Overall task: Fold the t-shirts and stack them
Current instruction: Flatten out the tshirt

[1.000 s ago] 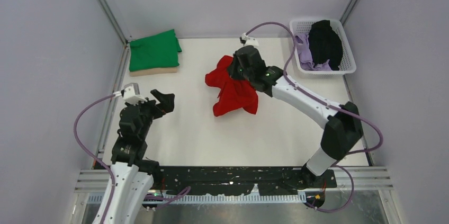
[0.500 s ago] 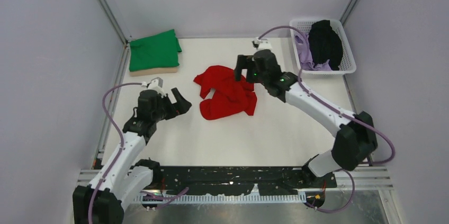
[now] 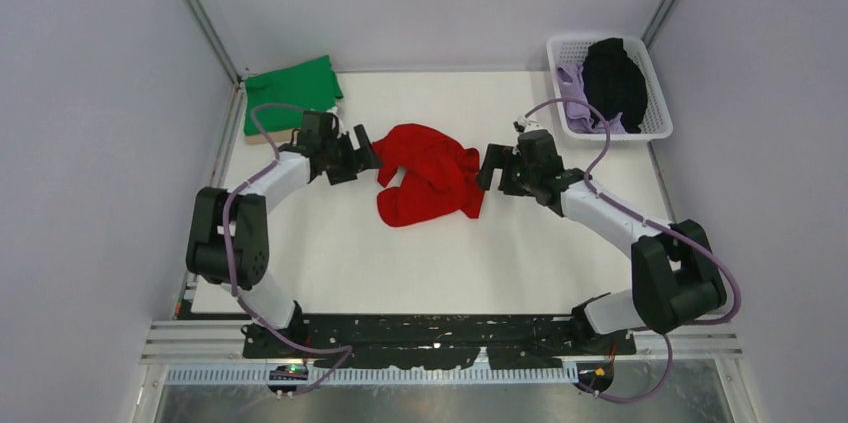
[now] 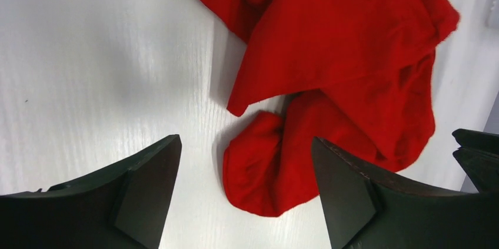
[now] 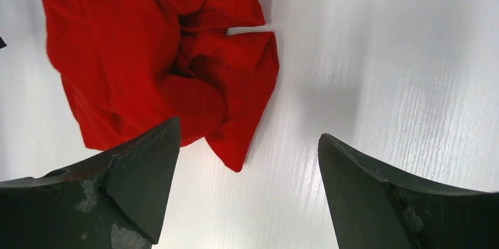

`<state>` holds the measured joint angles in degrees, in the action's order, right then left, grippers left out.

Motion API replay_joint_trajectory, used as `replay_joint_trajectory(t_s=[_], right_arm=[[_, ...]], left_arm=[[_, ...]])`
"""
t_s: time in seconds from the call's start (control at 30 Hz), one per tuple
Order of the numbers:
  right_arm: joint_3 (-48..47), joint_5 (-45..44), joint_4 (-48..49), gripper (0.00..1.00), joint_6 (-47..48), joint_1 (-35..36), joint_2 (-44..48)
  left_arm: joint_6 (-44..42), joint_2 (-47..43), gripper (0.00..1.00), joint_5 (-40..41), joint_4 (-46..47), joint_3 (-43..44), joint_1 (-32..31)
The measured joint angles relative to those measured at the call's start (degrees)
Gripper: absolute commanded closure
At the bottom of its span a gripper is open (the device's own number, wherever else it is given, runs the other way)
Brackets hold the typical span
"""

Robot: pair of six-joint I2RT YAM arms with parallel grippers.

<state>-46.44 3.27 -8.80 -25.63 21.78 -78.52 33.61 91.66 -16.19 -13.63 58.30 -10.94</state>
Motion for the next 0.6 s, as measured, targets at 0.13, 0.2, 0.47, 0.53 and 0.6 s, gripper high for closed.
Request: replay_joint_trajectory(t_s=[0.13, 0.2, 0.47, 0.53, 0.6], right_arm=[[-2.3, 0.1, 1.0, 0.17, 0.4, -0.2, -6.5], [-5.3, 0.5, 1.1, 0.18, 0.7, -0.3, -11.4], [-15.3, 4.1, 5.1, 0.23, 1.2, -0.4, -25.9], [-16.6, 4.9, 5.8, 0.25, 1.0, -0.4, -28.1], [-17.6, 5.4, 6.6, 0.29, 0.9, -0.5, -29.0]], left_arm=[[0.0, 6.7, 0.24, -1.6, -0.9, 3.3, -0.4], [0.0, 9.0, 0.25, -2.6, -1.0, 4.8, -0.7], [-1.0, 16.8, 0.38, -4.2, -2.4, 11.7, -2.6], [-1.1, 18.6, 0.44, -4.2, -3.0, 13.4, -2.8], [-1.3, 20.2, 0.63, -4.2, -3.9, 15.1, -2.9]])
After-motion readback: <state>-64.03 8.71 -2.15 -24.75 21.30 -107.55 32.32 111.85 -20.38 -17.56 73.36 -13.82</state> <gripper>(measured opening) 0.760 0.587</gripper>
